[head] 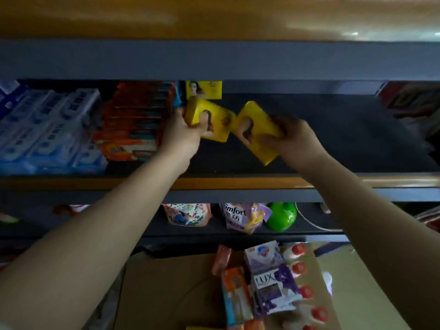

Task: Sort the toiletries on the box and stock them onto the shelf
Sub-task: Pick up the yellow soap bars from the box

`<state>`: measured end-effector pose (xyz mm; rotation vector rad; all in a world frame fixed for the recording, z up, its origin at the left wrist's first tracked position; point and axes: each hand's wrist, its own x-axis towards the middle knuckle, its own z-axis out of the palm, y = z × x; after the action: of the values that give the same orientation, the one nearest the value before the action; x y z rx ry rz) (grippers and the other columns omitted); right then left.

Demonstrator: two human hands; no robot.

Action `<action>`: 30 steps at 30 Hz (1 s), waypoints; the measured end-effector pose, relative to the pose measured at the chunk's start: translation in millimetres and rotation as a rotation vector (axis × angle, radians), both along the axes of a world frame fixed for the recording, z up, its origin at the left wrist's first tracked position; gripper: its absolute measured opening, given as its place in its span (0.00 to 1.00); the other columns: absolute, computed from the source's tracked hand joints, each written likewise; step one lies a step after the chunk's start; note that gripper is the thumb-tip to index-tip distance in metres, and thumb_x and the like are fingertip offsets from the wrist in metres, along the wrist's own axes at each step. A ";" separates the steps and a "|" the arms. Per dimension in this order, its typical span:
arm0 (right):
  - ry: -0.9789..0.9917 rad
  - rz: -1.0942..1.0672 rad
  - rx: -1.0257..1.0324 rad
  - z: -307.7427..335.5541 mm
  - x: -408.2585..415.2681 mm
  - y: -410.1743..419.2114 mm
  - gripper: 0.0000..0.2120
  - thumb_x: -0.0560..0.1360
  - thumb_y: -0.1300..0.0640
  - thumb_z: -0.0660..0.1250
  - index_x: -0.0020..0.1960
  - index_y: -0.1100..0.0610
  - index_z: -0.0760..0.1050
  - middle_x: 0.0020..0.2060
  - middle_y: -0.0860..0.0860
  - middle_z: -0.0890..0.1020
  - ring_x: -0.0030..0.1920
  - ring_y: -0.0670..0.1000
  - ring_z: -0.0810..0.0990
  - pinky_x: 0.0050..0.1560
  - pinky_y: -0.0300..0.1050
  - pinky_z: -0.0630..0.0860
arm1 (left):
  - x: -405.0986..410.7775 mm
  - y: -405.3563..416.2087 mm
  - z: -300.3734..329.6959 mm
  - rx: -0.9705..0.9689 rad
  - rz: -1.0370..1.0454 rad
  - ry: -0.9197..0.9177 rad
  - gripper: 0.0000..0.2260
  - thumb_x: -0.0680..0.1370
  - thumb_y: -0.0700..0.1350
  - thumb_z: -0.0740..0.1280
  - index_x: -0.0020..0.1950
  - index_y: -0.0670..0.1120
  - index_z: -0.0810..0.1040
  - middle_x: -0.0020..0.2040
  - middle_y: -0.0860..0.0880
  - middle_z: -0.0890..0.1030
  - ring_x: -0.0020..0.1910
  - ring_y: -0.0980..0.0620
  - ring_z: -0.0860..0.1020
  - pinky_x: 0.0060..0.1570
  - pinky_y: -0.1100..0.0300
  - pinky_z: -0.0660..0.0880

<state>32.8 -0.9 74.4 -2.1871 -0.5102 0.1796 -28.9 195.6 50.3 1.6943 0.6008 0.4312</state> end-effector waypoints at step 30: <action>-0.120 0.014 -0.047 -48.1 124.9 135.8 0.29 0.71 0.54 0.73 0.67 0.60 0.64 0.62 0.58 0.74 0.62 0.56 0.73 0.45 0.39 0.67 | 24.0 28.7 8.0 0.914 -0.121 0.046 0.09 0.77 0.40 0.62 0.56 0.46 0.78 0.54 0.48 0.80 0.53 0.49 0.78 0.51 0.55 0.75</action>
<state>157.7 134.9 26.3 -2.2507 -0.5931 0.0691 -4.9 224.3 58.3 2.5966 0.3343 0.6348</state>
